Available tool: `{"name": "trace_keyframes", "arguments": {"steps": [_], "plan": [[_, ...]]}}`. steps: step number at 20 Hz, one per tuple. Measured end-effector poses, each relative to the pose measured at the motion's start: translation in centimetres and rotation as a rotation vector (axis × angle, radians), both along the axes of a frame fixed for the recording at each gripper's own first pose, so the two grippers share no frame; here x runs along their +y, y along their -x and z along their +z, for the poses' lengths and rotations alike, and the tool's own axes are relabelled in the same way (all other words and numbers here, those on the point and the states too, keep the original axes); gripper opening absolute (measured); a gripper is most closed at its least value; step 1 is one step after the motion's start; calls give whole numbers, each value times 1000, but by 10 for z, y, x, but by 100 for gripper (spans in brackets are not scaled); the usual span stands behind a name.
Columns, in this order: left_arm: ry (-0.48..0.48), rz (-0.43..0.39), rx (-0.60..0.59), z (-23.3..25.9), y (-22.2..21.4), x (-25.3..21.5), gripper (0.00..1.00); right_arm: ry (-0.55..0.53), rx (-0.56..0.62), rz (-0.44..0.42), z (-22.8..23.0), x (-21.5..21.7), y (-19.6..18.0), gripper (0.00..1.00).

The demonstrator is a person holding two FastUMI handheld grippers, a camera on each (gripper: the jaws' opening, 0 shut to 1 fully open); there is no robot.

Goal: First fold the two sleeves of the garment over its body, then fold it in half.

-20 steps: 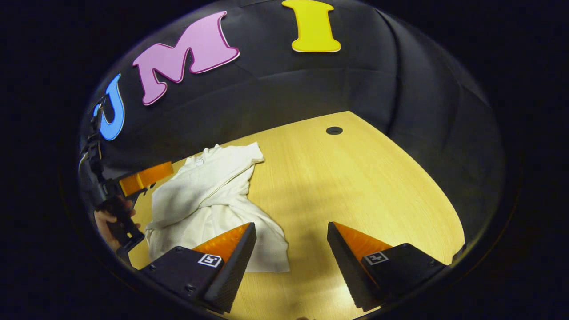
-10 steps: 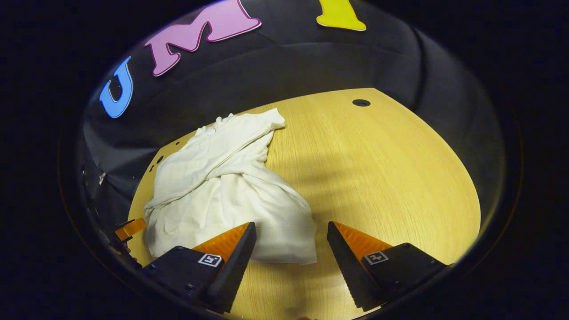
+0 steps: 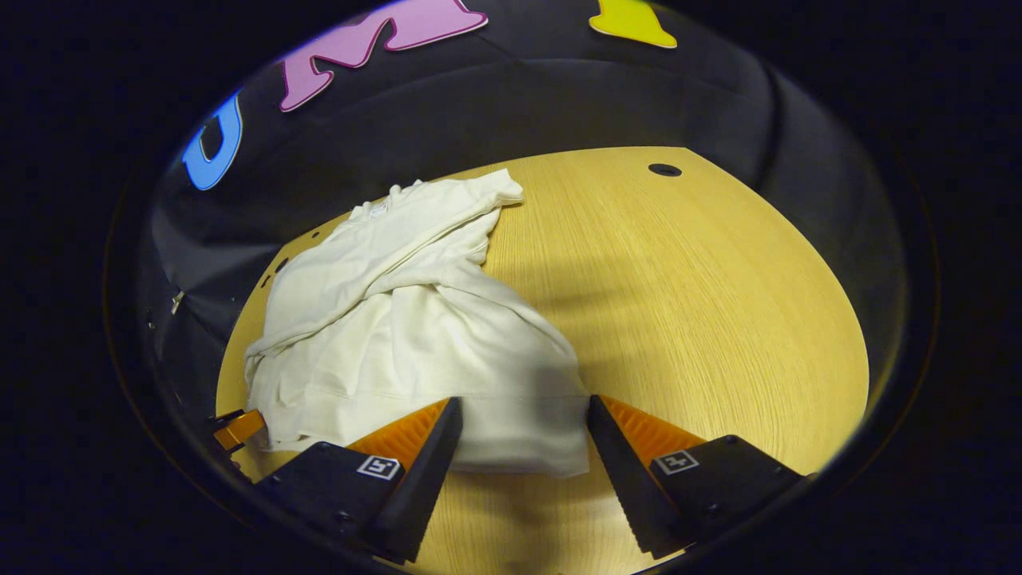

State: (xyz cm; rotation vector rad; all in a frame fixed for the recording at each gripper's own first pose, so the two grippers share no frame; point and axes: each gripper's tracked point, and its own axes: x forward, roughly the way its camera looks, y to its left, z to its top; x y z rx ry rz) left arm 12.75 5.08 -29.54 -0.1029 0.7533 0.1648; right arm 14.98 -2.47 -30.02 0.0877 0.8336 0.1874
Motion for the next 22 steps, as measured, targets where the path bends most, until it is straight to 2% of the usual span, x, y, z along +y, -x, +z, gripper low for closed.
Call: {"name": "trace_keyframes", "arguments": {"steps": [2,3,4,5,6,8,10,12,17,22], "plan": [[-14,-18,1,-3,1,-4,96,63,-1,12,-4,-4,1,94],[-25,-43,2,-3,1,-8,93,99,-8,9,-6,-8,0,89],[-19,-65,0,-2,-1,-14,83,101,-14,17,-6,-6,2,72],[-11,-82,-3,-3,-2,-20,66,83,-10,32,-4,1,3,61],[-6,-85,-8,-3,-3,-25,48,65,-2,34,-6,8,7,40],[-4,-88,-15,-2,-4,-29,29,58,3,23,-7,11,8,13],[8,-82,-22,0,-4,-32,14,38,14,33,-6,16,11,9],[34,-95,-11,0,-1,-35,7,19,23,45,-7,20,16,7],[48,-135,24,1,6,-32,6,-26,48,9,-3,21,33,7],[102,-96,18,25,-3,-22,6,-30,42,15,11,26,27,7]]}}
